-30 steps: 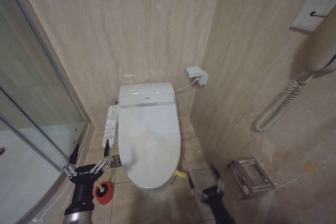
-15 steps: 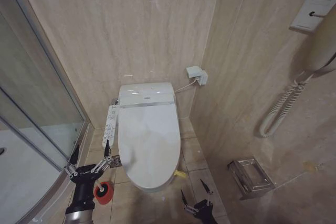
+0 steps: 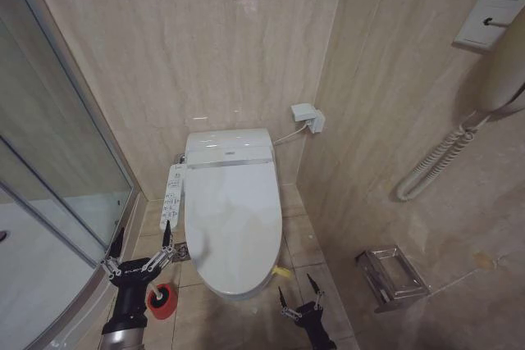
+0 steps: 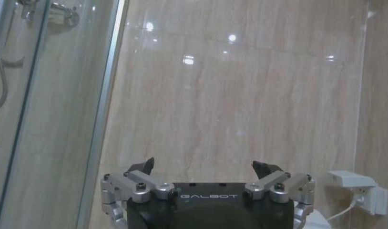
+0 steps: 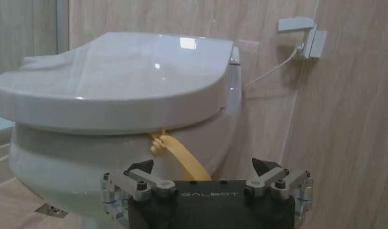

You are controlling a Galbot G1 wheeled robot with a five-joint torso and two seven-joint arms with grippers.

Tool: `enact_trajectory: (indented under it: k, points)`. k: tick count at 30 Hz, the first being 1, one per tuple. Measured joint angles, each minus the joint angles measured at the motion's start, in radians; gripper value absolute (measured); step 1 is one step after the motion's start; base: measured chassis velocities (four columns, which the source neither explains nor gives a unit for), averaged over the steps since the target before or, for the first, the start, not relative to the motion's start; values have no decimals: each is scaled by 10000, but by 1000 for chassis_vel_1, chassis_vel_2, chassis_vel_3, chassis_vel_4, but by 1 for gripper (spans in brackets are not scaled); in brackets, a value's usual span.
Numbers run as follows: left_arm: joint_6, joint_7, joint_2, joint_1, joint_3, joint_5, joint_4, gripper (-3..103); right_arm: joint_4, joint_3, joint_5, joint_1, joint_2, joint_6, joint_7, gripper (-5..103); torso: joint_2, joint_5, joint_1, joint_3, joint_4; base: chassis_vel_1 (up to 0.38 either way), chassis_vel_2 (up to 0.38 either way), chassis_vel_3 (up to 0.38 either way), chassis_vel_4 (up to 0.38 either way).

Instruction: Open the toilet lid, clean the toilet bowl with a toilet brush, close the toilet lid, and flush.

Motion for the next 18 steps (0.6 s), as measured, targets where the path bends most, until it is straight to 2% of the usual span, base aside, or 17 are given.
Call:
enact_trajectory:
  k: [18]
  points:
    - [45, 4, 5, -121, -103, 20, 320, 100, -1698, 245, 269, 1356, 199, 226, -192, 100, 0, 2, 0, 0, 1, 0, 0, 0, 0]
